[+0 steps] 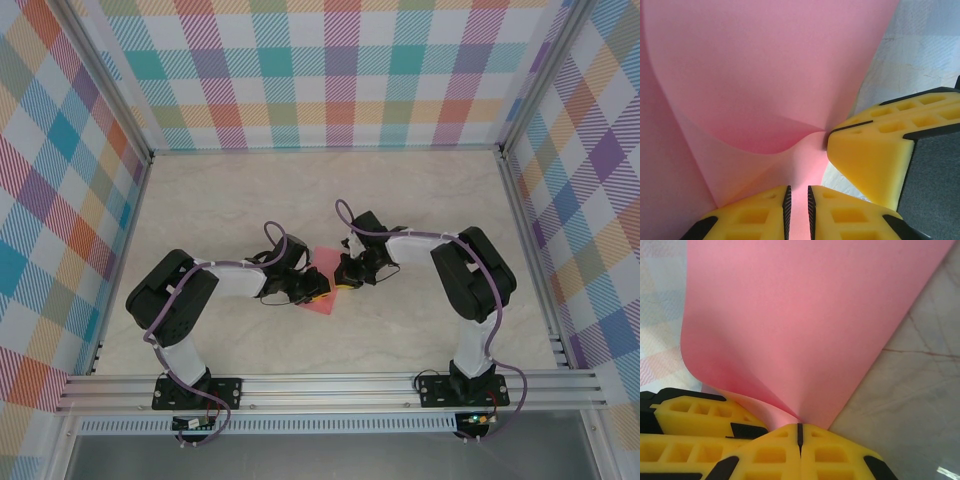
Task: Fold a paper plane with a square sheet of paper (pick it up from the middle)
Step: Fold the triangle a second time at the center of the table.
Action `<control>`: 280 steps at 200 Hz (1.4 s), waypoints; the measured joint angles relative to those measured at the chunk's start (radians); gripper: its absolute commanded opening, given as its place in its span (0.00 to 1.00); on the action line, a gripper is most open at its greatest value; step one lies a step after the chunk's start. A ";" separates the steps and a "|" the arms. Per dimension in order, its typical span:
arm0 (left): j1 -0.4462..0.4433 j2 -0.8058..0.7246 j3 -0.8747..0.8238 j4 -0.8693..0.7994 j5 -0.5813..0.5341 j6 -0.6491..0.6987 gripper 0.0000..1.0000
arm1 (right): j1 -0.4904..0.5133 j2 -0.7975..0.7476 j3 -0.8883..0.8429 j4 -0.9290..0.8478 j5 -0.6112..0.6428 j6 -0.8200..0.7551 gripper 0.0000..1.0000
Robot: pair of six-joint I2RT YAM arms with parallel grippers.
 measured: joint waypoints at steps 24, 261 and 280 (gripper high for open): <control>0.000 0.000 0.009 -0.018 -0.009 0.001 0.19 | 0.002 0.001 0.011 -0.018 0.024 -0.004 0.04; -0.011 -0.014 0.109 -0.219 -0.315 0.078 0.18 | 0.008 0.026 0.061 -0.090 0.051 -0.048 0.03; -0.011 -0.015 0.120 -0.243 -0.340 0.084 0.18 | 0.008 0.029 0.064 -0.095 0.051 -0.049 0.03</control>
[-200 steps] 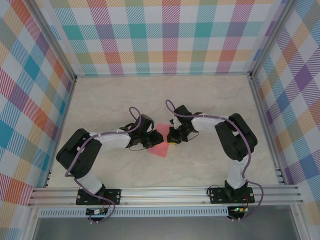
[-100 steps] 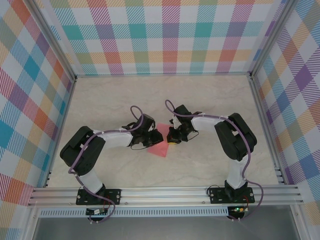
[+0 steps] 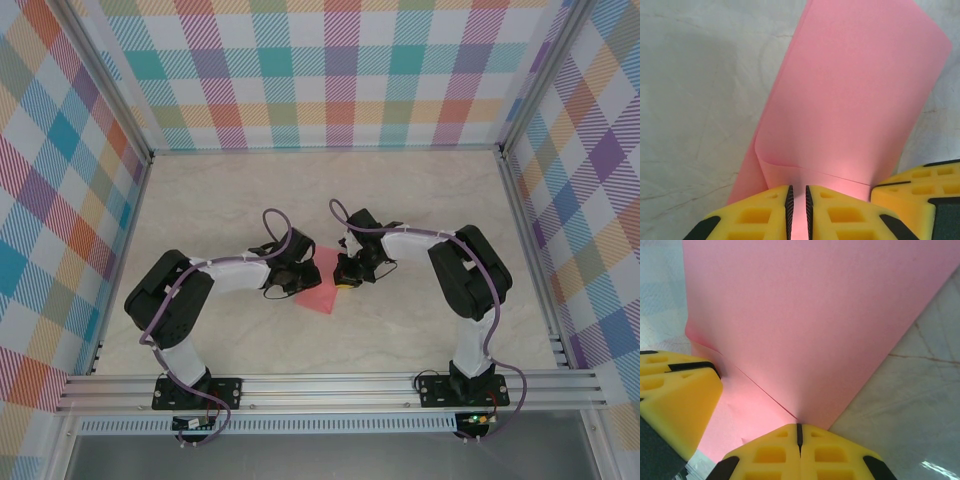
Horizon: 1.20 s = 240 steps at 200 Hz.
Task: Fold a paper plane with a square sheet of paper (pick it up from the middle)
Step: Fold the triangle a second time at the center of the table.
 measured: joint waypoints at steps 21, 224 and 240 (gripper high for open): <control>0.000 0.000 0.008 -0.016 -0.018 0.008 0.18 | 0.000 0.004 0.005 -0.006 0.000 -0.001 0.03; 0.011 0.034 0.092 -0.095 -0.130 0.097 0.18 | 0.000 0.009 0.009 -0.010 -0.001 -0.003 0.03; 0.014 0.033 0.100 -0.113 -0.140 0.104 0.18 | 0.000 0.009 0.009 -0.010 -0.001 -0.003 0.03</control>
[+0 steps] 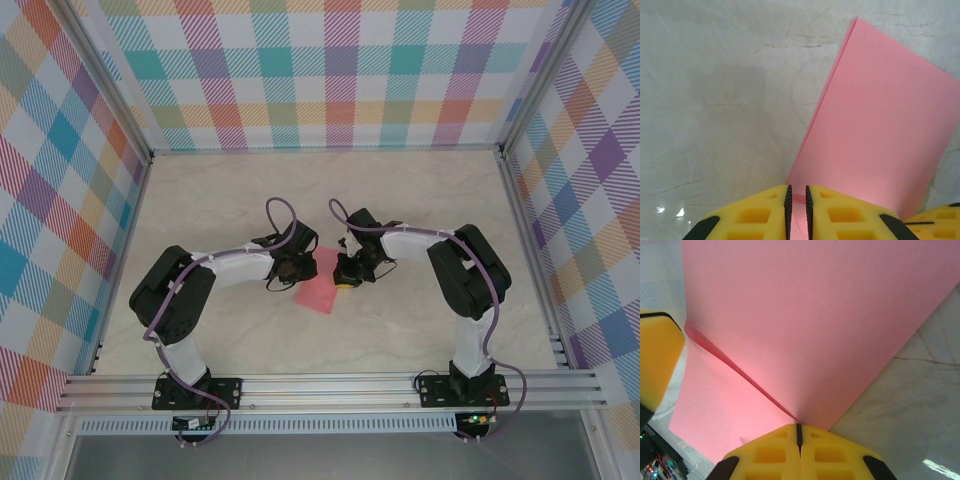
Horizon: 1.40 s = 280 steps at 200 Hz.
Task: Fold a paper plane with a square sheet of paper (pick it up from the middle)
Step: Fold the triangle a second time at the center of the table.
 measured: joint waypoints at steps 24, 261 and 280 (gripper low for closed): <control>0.002 -0.015 -0.005 0.007 0.031 0.003 0.18 | 0.000 0.000 0.000 0.000 0.000 0.000 0.02; 0.002 -0.002 -0.109 0.167 0.212 -0.088 0.15 | 0.025 -0.175 -0.095 0.079 0.029 0.057 0.05; 0.002 -0.002 -0.109 0.167 0.212 -0.088 0.15 | 0.042 -0.224 -0.106 0.080 0.039 0.065 0.05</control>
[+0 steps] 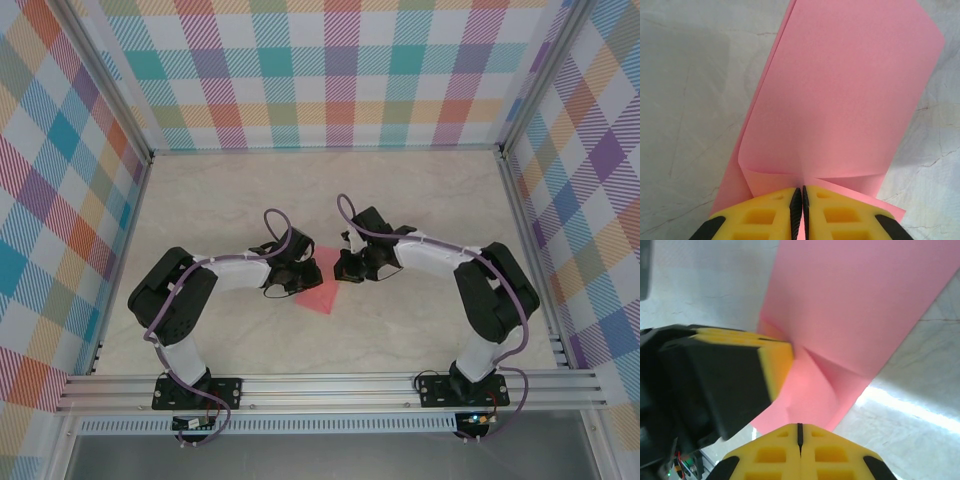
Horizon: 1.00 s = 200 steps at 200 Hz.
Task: Fold a paper plane with a square sheet of paper (pick it up from the middle)
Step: Fold the triangle a second time at the center of the table.
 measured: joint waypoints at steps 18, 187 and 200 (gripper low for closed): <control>0.000 0.000 0.000 0.000 0.000 0.000 0.15 | 0.025 -0.016 -0.016 0.000 0.004 0.015 0.05; 0.000 0.000 -0.006 0.011 0.000 -0.027 0.14 | 0.159 0.082 -0.013 -0.004 0.049 0.087 0.04; 0.000 0.000 -0.006 0.011 0.000 -0.027 0.14 | 0.159 0.083 -0.013 -0.004 0.052 0.087 0.04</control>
